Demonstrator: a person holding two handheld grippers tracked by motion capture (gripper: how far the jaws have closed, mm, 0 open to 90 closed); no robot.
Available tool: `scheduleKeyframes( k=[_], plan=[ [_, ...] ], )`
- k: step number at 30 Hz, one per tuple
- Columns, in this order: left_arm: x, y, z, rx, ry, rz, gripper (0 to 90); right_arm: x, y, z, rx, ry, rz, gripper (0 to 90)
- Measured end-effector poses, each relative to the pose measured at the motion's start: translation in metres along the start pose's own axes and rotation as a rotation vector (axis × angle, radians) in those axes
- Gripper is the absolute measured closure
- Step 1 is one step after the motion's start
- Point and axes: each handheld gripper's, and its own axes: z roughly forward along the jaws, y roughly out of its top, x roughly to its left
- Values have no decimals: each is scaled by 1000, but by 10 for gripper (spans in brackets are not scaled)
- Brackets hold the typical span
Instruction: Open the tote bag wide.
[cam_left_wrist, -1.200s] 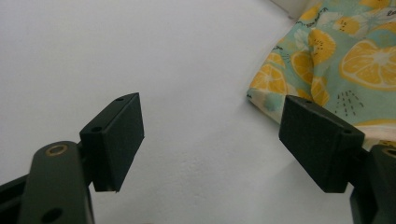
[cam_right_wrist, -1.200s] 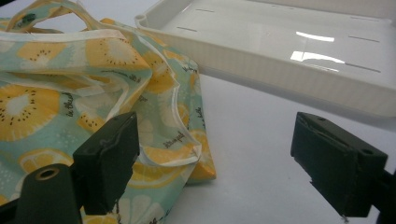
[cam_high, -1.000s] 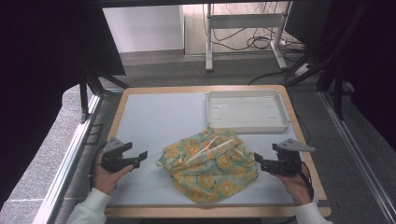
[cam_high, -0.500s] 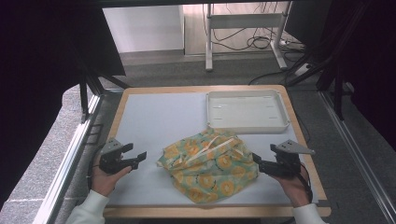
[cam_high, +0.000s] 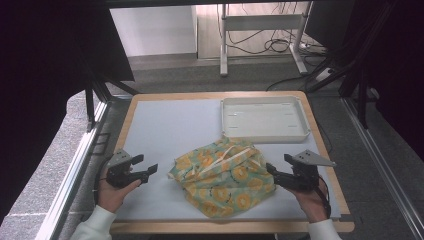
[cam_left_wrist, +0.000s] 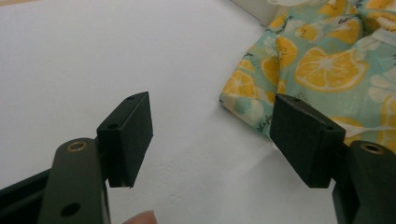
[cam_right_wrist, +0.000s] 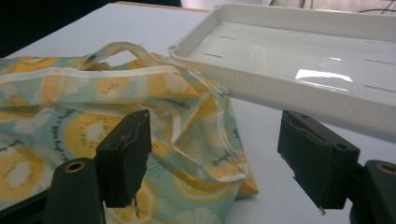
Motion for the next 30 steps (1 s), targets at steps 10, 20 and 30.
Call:
scheduleKeyframes(
  k=[10, 20, 30],
  plan=[
    [-1, 6, 11, 24, -42, 10, 332, 17, 0, 1, 44, 27, -55, 259],
    [-9, 12, 19, 20, -84, 40, 336, 31, 0, 5, 74, 50, -76, 233],
    [-22, 17, 24, 19, -103, 69, 336, 44, 8, 19, 85, 94, -118, 222]
  ],
)
